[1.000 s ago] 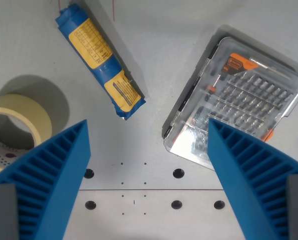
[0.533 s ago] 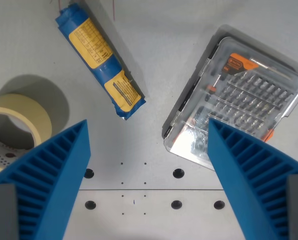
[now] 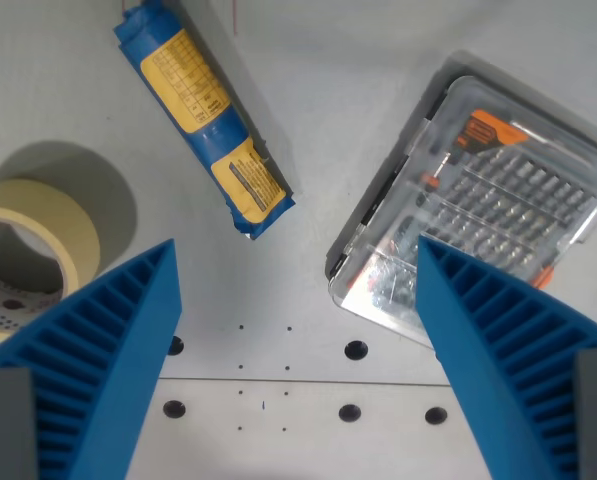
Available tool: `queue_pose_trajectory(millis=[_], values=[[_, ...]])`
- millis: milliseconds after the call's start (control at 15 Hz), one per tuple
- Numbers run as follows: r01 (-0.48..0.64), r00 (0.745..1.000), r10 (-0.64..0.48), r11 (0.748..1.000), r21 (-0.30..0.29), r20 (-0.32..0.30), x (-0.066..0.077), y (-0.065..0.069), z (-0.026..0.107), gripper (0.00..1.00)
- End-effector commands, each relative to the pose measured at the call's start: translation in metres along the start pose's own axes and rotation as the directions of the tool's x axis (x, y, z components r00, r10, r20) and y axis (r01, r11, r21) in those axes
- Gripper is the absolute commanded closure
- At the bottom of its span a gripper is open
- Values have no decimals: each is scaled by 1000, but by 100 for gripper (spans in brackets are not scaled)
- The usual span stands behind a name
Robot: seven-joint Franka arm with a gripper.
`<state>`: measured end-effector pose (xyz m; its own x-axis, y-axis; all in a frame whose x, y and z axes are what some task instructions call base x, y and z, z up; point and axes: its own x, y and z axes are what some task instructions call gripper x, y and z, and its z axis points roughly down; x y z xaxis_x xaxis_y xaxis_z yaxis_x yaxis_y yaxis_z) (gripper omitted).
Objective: Move above the blue bag
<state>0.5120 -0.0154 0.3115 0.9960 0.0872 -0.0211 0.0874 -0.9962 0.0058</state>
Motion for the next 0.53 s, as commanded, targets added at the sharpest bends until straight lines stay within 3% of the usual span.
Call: queue_pose_trajectory(millis=[67, 533], values=[[116, 992, -116, 993, -10, -50, 0, -4, 10, 0], [241, 968, -243, 970, -25, -63, 1, -15, 38, 0]])
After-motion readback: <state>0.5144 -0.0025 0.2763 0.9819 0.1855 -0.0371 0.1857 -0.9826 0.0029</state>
